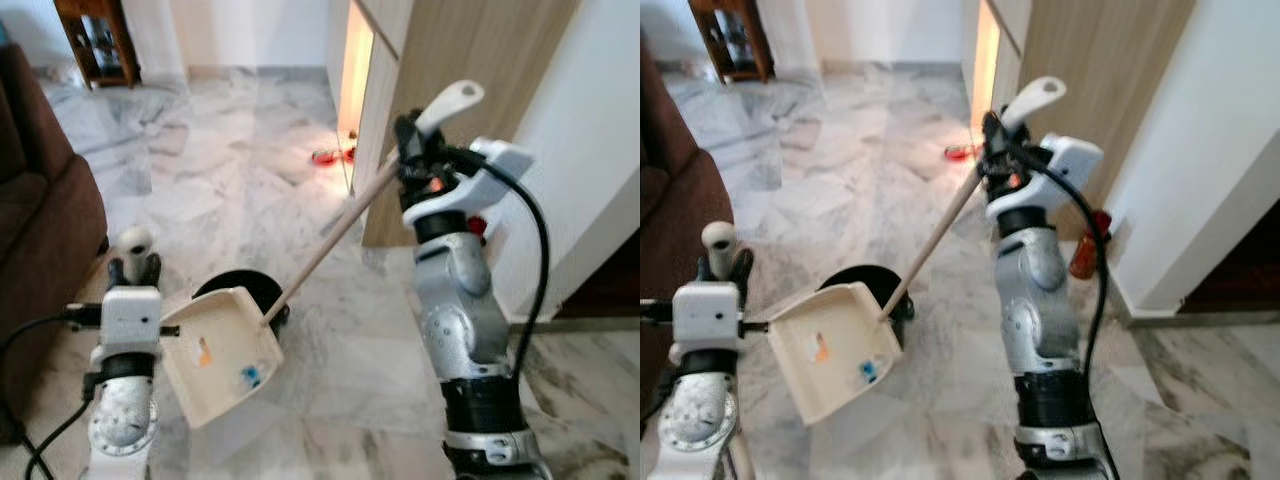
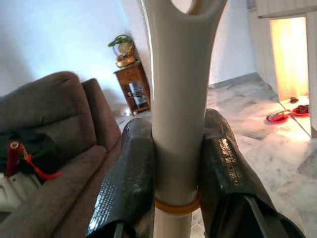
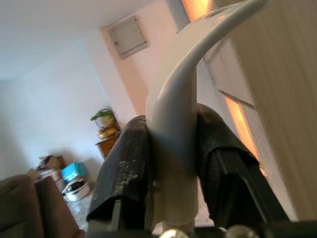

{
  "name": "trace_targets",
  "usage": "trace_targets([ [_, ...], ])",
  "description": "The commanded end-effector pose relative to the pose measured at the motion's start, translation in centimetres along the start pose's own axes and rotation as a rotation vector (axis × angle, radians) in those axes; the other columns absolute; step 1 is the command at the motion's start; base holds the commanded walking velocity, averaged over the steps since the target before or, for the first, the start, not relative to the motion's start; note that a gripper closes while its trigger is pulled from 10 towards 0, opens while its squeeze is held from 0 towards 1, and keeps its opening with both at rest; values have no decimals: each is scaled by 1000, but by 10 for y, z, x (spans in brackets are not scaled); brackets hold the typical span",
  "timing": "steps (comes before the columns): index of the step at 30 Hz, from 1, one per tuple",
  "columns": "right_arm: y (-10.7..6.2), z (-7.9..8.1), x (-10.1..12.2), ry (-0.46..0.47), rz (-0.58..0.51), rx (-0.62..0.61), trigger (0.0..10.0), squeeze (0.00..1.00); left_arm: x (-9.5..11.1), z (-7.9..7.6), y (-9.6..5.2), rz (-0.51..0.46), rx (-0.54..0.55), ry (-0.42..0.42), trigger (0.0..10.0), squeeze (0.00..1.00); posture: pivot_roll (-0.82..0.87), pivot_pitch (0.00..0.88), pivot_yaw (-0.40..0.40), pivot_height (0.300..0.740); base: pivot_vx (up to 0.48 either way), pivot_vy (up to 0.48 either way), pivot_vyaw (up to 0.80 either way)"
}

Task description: Sweep floor

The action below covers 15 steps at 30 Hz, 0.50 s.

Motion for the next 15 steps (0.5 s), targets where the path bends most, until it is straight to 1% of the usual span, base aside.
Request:
trace_targets([
  [1,5,21,17,18,-72,70,10000,0,5,4,1,-24,21,10,10000,0,27,34,-22,740,277,0,769],
  [3,5,21,16,18,-68,74,10000,0,5,4,1,-26,20,8,10000,0,29,24,-22,740,274,0,788],
  [15,5,22,17,35,-73,79,10000,0,6,1,2,-36,12,2,10000,0,28,0,-21,740,277,0,0],
])
Point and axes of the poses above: a point about 5 cm out from each wrist's last joint towards the gripper, its own y axis pointing out of the wrist towards the gripper, its own x axis along the axis of the wrist's last joint, z = x × y, the point moved 3 cm from there along y, pointing out of the wrist towards the gripper, and after that the axes turned 8 degrees about y, right-handed, at the moved point
